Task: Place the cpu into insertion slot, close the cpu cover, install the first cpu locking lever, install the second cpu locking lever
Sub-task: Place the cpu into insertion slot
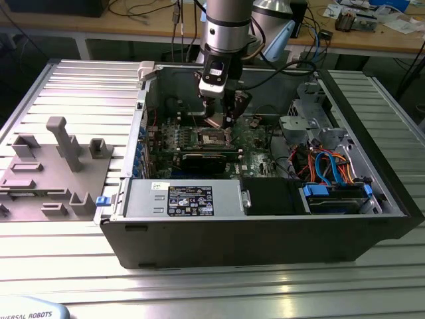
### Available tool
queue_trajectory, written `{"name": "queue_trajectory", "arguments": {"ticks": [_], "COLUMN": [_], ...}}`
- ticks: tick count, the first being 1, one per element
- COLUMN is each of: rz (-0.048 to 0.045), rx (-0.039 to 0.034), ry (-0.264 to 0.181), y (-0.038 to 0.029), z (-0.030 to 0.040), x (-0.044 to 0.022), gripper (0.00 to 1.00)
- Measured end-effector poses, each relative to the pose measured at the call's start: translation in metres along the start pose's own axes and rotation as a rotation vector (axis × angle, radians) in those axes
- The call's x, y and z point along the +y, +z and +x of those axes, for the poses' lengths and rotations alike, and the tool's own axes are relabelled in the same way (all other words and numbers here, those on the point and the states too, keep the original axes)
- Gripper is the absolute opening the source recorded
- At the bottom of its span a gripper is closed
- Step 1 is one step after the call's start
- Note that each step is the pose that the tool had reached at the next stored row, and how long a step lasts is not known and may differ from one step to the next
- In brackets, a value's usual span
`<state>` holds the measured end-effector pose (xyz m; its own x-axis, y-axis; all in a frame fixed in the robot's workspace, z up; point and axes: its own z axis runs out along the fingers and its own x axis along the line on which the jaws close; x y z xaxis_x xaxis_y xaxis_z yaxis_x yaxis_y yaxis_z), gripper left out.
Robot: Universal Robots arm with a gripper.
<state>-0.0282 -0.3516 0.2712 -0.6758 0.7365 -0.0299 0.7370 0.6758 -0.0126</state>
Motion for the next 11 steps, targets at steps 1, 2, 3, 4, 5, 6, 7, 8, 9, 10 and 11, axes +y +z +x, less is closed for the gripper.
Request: {"name": "queue_trajectory", "arguments": {"ticks": [1, 2, 3, 4, 5, 6, 7, 8, 9, 10, 11], "rz": [0.0, 0.0001, 0.0001, 0.0001, 0.0001, 0.0001, 0.0001, 0.0002, 0.0002, 0.0002, 0.0003], "rx": [0.0001, 0.0, 0.0, 0.0, 0.0, 0.0, 0.0, 0.0001, 0.0001, 0.0002, 0.0001], "ry": [0.0, 0.001, 0.001, 0.002, 0.002, 0.003, 0.004, 0.005, 0.006, 0.009, 0.011], "y": [0.0, 0.0, 0.0001, 0.0001, 0.0001, 0.0002, 0.0002, 0.0003, 0.0004, 0.0005, 0.0006], "z": [0.0, 0.0, 0.0, 0.0, 0.0, 0.0, 0.0, 0.0, 0.0, 0.0, 0.0], "x": [0.0, 0.0, 0.0, 0.0, 0.0, 0.0, 0.0, 0.0, 0.0, 0.0, 0.0], "gripper": [0.54, 0.54, 0.54, 0.54, 0.54, 0.54, 0.54, 0.54, 0.54, 0.54, 0.54]}}
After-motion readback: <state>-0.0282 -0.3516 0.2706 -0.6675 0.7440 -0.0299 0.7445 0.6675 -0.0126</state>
